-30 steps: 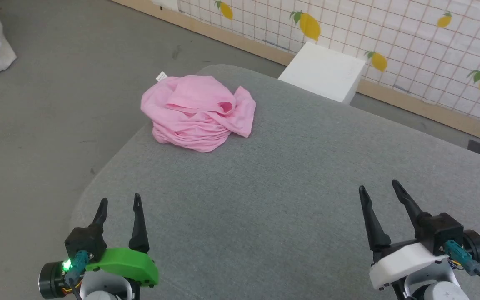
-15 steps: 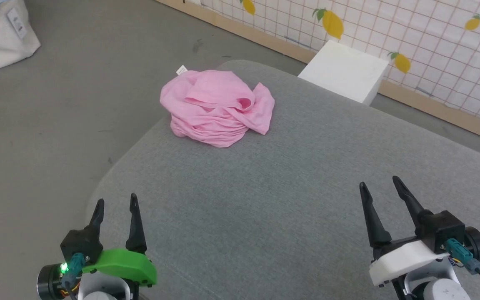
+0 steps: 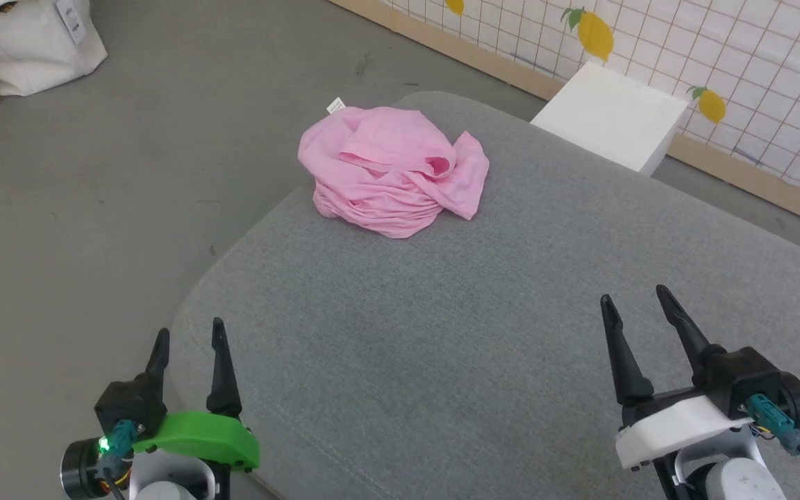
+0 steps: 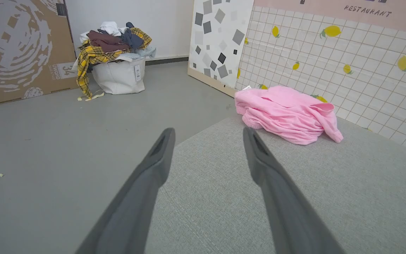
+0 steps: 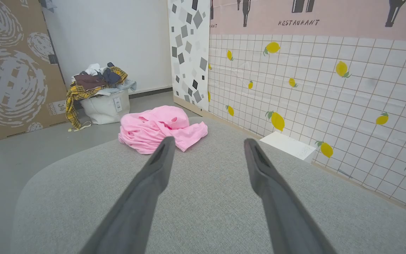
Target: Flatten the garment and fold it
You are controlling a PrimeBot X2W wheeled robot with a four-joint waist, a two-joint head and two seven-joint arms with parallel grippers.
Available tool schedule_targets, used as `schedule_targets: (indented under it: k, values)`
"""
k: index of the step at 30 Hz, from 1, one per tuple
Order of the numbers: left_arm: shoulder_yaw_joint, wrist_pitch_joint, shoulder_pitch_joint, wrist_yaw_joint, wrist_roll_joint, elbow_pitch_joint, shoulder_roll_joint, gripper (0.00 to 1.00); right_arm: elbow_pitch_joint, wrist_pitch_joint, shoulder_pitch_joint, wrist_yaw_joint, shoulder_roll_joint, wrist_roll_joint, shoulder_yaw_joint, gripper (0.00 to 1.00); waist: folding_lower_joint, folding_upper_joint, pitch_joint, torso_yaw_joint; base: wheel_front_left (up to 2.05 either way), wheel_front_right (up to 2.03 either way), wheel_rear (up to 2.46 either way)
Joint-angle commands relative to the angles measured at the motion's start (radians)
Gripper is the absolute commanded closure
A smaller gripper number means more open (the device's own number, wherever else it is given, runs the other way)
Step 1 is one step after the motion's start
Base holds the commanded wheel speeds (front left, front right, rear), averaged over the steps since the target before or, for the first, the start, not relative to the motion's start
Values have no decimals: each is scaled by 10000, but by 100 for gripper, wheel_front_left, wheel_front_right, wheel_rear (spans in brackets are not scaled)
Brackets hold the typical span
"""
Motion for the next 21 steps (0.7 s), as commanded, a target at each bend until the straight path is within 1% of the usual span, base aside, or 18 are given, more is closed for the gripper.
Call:
schedule_targets:
  k: [1,4,7,10,12,16,17,21]
  values:
    - [30,-76,-139,99,-72,-61,58,0,-26,-19,-152,-15,3,2,-18,0,-1,0,75,-48,0,0,0]
    - [132,-76,-167,93,-149,-157,19,0,-102,49,-239,-15,3,-69,4,0,-1,0,285,-194,0,0,0]
    - [267,-76,-420,-54,-381,-194,6,0,-301,193,-464,-15,3,-204,107,0,-1,0,767,-545,0,0,0]
    - [441,81,-1106,-299,-755,-32,96,0,-598,402,-942,-15,3,-485,329,0,-1,0,1672,-1215,0,0,0]
    - [562,386,-1761,-463,-1028,146,217,0,-780,506,-1291,-15,3,-671,489,0,-1,0,2342,-1730,0,0,0]
    - [890,1197,-3170,-691,-1557,466,619,0,-995,595,-1905,-15,3,-858,723,0,-1,0,3625,-2799,0,0,0]
    - [1285,1909,-4177,-854,-2098,627,1036,0,-1051,563,-2310,-15,3,-938,847,0,-1,0,4545,-3574,0,0,0]
    - [1816,3195,-5328,-980,-2932,783,1650,0,-1051,439,-2785,-15,3,-997,885,0,-1,0,5532,-4389,0,0,0]
